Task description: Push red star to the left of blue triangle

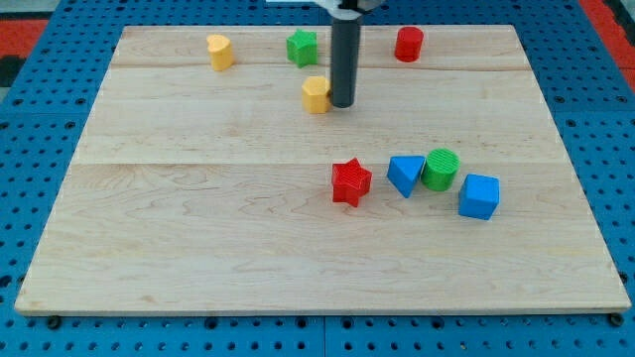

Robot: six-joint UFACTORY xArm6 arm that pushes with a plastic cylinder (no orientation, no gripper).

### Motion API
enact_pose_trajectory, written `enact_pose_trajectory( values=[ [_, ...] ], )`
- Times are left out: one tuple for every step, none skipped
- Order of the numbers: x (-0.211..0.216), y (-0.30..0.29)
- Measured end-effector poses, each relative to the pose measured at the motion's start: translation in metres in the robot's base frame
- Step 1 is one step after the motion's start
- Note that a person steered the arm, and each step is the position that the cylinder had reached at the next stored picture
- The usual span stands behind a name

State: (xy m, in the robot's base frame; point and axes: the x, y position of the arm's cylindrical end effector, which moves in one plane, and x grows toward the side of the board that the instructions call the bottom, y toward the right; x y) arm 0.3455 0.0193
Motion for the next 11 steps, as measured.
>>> enact_pose_trajectory(
  values=[
    [0.0, -0.015],
    [0.0, -0.015],
    [0.007, 0.055],
    [0.046, 0.107],
    [0.1, 0.138],
    [0.125, 0.147],
    [0.133, 0.101],
    [0.133, 0.031],
    [0.133, 0.002],
    [0.133, 0.002],
    [0.133, -0.01]
  ],
)
